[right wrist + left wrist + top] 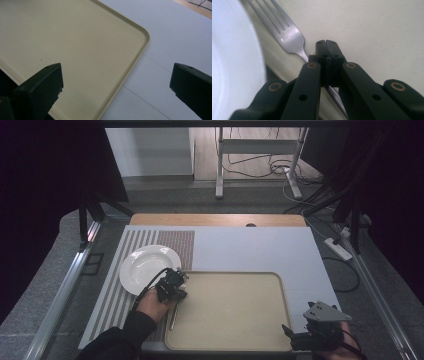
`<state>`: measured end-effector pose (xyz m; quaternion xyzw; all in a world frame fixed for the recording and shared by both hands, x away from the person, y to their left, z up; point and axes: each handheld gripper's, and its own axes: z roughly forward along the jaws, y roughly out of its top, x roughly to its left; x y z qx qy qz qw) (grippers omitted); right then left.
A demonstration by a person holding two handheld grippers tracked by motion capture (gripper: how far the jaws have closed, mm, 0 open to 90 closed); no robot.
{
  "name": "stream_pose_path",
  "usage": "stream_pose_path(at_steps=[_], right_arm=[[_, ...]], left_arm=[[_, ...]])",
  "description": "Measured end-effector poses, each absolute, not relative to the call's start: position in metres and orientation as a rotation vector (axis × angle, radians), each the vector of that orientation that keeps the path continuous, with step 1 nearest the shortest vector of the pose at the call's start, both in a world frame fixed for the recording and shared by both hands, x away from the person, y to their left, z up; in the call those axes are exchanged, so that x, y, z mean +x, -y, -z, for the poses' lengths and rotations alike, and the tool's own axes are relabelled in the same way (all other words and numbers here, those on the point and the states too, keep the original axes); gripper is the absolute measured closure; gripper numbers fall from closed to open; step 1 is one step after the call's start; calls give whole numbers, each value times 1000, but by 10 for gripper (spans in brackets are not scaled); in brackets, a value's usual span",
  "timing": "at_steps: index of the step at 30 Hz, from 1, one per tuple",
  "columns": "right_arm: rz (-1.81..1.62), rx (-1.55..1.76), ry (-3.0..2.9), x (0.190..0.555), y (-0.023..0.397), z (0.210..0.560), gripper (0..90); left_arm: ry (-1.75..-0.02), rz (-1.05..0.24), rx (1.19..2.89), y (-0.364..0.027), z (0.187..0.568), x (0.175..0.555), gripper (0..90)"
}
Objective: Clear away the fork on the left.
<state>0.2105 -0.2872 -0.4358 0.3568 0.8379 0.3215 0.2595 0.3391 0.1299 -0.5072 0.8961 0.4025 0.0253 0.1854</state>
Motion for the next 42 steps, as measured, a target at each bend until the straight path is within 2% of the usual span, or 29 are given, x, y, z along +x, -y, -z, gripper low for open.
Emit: stream_pose_path(at_steps=[8,13,21,29,38,42], right_arm=[[-871,961,-2271,210,287,436,0],[-870,959,-2272,210,287,436,0],[-870,956,-2274,210,287,436,0],[-870,954,-2275,210,286,436,0],[-870,955,-2276,211,286,436,0],[-870,956,-2275,211,286,436,0]], left_arm=[[-1123,-51,2496,-133,505,339,878],[-1100,-86,2455,-137,497,335,843],[-1039,-100,2431,-140,490,331,698],[-983,-159,2367,-144,479,324,434],[-1000,-145,2292,-157,474,319,228],[-1018,-122,2258,-162,473,317,163]])
